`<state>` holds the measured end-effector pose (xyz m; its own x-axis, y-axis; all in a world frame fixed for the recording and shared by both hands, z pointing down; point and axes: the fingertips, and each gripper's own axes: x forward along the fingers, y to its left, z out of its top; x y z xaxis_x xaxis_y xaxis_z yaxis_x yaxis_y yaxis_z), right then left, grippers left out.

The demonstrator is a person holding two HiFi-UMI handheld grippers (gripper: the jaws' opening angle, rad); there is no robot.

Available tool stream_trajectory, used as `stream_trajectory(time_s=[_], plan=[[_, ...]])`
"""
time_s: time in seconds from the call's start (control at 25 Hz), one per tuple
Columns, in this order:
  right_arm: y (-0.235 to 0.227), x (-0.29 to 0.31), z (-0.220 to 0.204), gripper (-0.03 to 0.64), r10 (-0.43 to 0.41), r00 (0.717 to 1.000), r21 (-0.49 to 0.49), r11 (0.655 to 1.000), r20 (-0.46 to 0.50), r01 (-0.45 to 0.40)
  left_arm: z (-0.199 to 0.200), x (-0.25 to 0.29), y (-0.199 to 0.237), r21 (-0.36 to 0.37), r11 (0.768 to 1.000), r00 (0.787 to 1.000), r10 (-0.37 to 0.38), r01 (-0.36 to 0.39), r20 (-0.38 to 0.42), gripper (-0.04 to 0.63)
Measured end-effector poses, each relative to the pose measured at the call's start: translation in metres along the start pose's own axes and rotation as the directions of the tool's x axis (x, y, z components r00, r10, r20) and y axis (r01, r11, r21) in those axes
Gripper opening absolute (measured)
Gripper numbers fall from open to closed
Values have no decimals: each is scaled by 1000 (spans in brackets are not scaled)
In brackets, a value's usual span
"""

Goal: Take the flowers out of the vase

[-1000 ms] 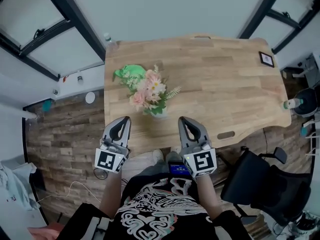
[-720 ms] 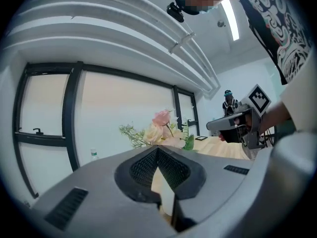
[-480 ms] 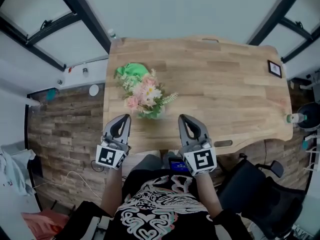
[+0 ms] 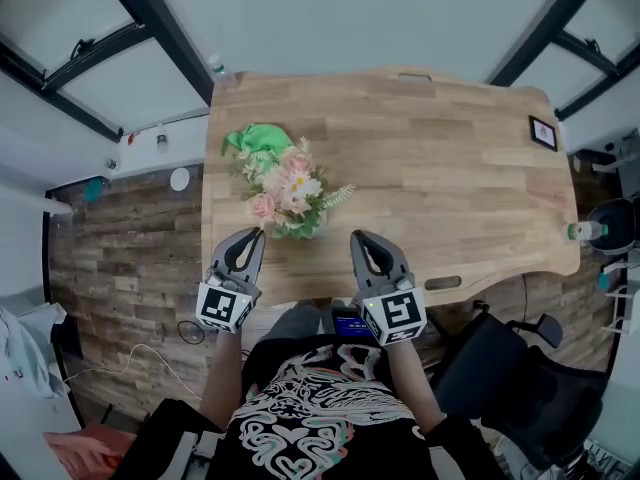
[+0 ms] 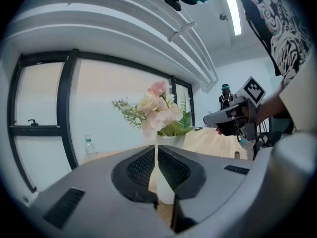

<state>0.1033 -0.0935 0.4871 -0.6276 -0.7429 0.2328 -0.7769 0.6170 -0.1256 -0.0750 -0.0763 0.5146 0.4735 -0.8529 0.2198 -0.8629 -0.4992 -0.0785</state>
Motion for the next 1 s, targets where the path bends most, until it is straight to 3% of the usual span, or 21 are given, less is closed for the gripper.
stream_trajectory(time_s=[0.28,0.72,0.8,0.92,0.96,1.0], plan=[[15,10,-5,3,5,999,11,1000,-32,-5,-8,7,3,-50,996,997,-75,75,7,3],[29,18,-17,3,47,997,-17,999,-62,-48,-18,21,-7,-43,973,974,-226,227,28,9],[32,20,-17,4,59,997,-12,998,-56,-60,-14,24,-12,-37,963,963,-266,267,35,60],[34,22,-17,4,63,996,-20,998,-61,-65,-15,27,-19,-27,947,947,-319,320,37,69],[35,22,-16,4,64,996,-23,998,-64,-65,-16,29,-21,-29,943,943,-332,333,35,128],[34,22,-15,5,64,996,-22,998,-65,-65,-18,32,-23,-30,938,938,-344,345,33,141]])
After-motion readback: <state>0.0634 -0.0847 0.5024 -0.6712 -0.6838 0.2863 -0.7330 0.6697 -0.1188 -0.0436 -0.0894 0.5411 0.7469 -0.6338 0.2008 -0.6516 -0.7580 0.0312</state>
